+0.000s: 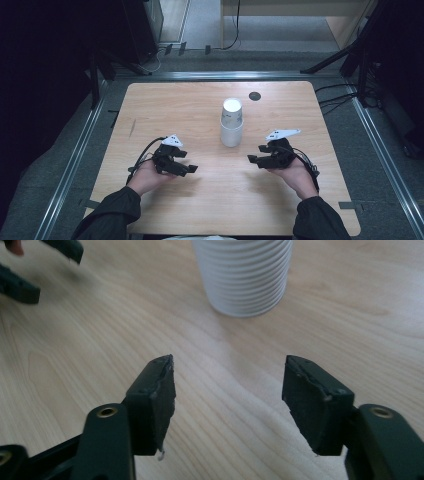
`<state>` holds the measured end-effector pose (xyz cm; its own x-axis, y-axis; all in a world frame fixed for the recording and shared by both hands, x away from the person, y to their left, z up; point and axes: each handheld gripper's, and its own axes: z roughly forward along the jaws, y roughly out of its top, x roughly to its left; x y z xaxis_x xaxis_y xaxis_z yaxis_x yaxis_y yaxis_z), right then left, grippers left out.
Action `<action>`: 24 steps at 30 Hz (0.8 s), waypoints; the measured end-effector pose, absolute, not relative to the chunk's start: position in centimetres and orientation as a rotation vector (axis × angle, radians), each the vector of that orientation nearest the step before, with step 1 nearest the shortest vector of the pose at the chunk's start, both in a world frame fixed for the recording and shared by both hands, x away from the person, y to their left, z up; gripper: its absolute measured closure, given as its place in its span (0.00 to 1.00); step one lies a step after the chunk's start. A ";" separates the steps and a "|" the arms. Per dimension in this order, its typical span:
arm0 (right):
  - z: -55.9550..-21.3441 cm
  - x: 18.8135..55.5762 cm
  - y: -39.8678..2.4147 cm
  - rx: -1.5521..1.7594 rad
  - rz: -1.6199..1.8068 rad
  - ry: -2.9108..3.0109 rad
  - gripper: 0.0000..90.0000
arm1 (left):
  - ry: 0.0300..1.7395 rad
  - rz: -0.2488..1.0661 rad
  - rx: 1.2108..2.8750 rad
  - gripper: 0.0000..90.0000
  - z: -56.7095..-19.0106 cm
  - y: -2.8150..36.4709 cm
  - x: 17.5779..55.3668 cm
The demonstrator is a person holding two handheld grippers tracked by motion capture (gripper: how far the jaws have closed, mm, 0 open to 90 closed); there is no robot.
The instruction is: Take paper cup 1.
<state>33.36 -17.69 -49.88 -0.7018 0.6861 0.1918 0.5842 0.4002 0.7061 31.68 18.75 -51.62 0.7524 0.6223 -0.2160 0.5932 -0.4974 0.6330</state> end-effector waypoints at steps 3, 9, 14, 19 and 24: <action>-49.9 33.3 -18.1 1.104 1.195 2.489 0.50 | 0.923 0.034 2.256 0.27 -51.5 18.6 31.7; -49.9 33.7 -18.2 1.076 1.161 2.578 0.47 | 0.955 -0.012 2.281 0.34 -51.4 18.5 32.0; -49.3 33.9 -18.0 1.053 1.240 2.568 0.29 | 0.948 0.003 2.261 0.34 -51.1 18.6 32.2; -49.4 33.8 -17.8 1.070 1.205 2.590 0.36 | 0.932 0.040 2.270 0.34 -51.2 18.6 32.1; -48.5 33.7 -17.6 1.049 1.225 2.584 0.48 | 0.927 0.010 2.284 0.34 -51.4 18.9 31.6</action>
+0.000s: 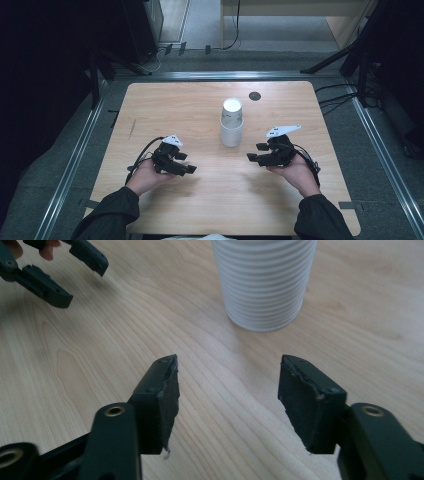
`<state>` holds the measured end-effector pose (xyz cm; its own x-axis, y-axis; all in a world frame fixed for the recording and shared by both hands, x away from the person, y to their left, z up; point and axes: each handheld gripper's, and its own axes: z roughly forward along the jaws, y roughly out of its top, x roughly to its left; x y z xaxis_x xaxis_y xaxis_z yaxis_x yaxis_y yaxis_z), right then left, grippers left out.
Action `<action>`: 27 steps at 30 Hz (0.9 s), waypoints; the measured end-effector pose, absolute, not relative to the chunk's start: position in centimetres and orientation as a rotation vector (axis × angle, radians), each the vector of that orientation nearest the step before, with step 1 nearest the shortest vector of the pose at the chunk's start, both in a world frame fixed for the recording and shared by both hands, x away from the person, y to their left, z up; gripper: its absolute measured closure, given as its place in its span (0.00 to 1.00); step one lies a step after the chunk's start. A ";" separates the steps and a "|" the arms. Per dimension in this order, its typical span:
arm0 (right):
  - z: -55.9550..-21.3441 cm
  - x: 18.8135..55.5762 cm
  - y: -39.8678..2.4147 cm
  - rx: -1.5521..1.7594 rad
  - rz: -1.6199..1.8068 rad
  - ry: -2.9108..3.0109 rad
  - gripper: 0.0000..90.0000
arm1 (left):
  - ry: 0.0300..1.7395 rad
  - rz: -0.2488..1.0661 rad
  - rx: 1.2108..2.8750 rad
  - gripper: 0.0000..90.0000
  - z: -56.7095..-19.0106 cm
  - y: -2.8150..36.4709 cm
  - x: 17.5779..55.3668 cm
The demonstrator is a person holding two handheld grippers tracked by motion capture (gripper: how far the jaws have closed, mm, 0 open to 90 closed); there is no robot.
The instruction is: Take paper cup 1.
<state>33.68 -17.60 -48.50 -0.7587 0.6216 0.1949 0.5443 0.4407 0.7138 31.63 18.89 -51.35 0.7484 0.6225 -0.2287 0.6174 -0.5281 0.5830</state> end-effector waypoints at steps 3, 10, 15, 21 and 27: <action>-48.4 33.6 -17.6 1.029 1.216 2.581 0.48 | 0.922 0.007 2.277 0.34 -51.2 18.9 31.4; -48.7 33.0 -17.9 0.904 1.174 2.630 0.54 | 0.892 0.010 2.290 0.34 -51.2 18.6 31.3; -49.0 33.2 -17.5 0.943 1.241 2.699 0.62 | 0.881 0.005 2.291 0.34 -51.2 18.6 31.1; -48.0 33.7 -17.0 0.851 1.227 2.730 0.54 | 0.868 -0.009 2.296 0.34 -51.2 18.8 30.9; -46.4 35.1 -16.7 0.762 1.218 2.743 0.47 | 0.877 -0.050 2.291 0.33 -51.1 19.2 30.9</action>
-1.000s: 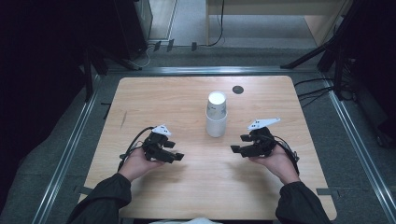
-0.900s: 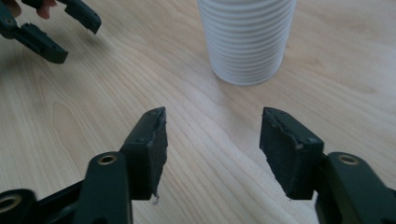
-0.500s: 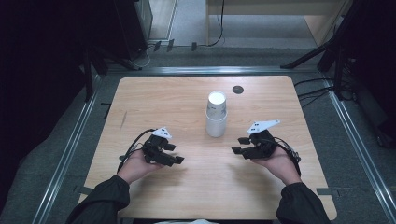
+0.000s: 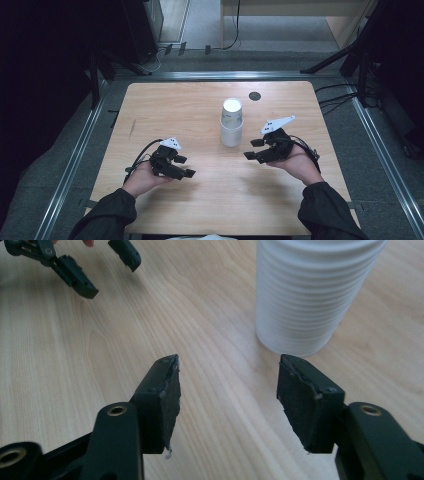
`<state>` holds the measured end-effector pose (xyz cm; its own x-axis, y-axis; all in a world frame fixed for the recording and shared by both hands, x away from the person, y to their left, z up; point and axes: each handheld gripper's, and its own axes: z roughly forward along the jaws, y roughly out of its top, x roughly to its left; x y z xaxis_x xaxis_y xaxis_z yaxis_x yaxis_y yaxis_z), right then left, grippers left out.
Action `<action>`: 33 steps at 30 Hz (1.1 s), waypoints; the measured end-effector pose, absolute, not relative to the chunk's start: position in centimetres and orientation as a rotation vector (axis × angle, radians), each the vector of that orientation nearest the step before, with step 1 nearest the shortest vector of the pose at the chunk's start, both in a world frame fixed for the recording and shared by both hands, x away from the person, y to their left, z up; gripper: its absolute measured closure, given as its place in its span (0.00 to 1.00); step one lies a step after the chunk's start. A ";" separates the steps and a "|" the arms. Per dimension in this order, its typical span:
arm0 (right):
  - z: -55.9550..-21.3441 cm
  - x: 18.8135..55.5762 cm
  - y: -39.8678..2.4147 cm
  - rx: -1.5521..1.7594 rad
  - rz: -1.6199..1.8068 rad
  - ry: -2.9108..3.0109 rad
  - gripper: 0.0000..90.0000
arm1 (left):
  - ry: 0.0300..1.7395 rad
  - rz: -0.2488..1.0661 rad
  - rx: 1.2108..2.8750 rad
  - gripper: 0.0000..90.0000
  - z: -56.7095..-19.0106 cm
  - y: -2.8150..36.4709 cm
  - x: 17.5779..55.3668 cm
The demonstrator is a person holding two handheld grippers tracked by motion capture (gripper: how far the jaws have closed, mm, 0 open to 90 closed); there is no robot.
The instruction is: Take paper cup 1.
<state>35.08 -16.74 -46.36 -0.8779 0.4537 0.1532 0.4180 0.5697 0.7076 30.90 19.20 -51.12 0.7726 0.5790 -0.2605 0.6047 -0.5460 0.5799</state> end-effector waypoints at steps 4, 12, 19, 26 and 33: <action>-45.0 36.1 -16.3 0.702 1.158 2.767 0.44 | 0.856 -0.040 2.288 0.33 -50.9 19.1 30.7; -42.3 38.1 -15.9 0.642 1.109 2.793 0.41 | 0.832 -0.009 2.289 0.32 -50.6 19.1 30.7; -40.3 40.2 -16.1 0.617 1.119 2.783 0.37 | 0.807 -0.012 2.301 0.32 -50.4 18.7 31.0; -39.7 42.4 -14.9 0.617 1.122 2.798 0.31 | 0.783 -0.018 2.310 0.32 -50.2 18.3 31.2; -39.4 43.9 -13.4 0.618 1.118 2.800 0.27 | 0.774 -0.023 2.310 0.32 -50.1 18.3 31.2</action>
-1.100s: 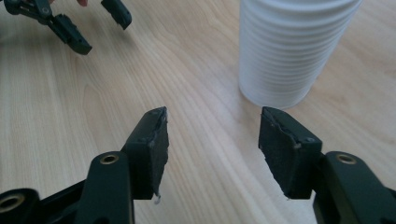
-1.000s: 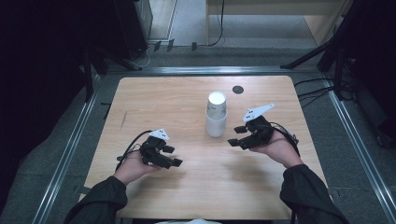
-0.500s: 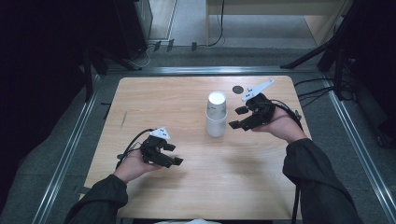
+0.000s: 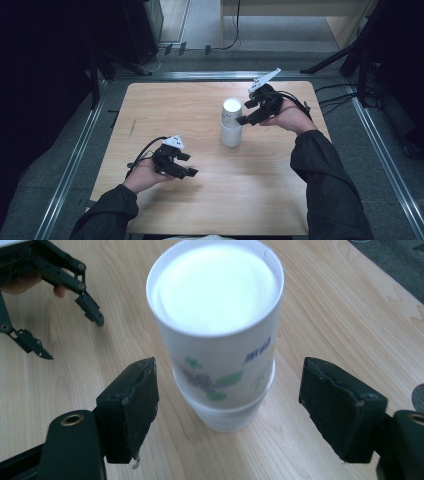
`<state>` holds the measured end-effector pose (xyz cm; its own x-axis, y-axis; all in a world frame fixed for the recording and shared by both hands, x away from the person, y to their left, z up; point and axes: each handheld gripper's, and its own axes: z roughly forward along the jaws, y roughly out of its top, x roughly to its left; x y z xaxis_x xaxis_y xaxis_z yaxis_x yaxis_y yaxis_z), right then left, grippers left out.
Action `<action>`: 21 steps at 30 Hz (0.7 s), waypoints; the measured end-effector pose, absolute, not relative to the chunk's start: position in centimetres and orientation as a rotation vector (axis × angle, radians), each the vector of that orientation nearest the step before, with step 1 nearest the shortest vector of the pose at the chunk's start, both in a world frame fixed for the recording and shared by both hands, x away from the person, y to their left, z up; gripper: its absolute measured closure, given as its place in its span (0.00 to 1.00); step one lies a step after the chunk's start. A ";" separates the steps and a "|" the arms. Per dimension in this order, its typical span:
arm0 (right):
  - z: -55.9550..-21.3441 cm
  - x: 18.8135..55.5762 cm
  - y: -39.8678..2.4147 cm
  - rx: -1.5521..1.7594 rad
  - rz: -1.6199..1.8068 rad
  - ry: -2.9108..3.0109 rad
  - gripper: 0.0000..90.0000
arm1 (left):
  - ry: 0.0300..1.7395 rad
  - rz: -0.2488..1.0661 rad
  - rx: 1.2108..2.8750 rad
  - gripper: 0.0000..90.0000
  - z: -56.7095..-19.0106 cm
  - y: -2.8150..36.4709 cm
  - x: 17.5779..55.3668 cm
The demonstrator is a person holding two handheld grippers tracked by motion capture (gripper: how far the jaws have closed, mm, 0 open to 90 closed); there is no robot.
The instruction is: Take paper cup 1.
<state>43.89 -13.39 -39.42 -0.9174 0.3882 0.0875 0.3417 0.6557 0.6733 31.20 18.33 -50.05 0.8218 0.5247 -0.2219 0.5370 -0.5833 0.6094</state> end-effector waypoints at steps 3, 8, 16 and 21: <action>-39.3 44.1 -12.6 0.632 1.135 2.790 0.26 | 0.771 -0.023 2.314 0.32 -50.1 18.4 31.2; -39.3 44.5 -11.6 0.639 1.110 2.793 0.24 | 0.764 -0.023 2.317 0.32 -50.0 18.4 31.2; -38.9 44.4 -10.4 0.599 1.109 2.793 0.29 | 0.760 -0.025 2.319 0.32 -50.1 18.3 31.1; -38.7 44.3 -10.3 0.607 1.101 2.780 0.36 | 0.759 -0.023 2.323 0.32 -50.1 18.3 31.0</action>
<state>44.34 -10.26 -38.74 -0.9168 0.3946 0.0611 0.3294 0.6610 0.6742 31.03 18.28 -50.09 0.8293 0.5156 -0.2153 0.5276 -0.5957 0.6057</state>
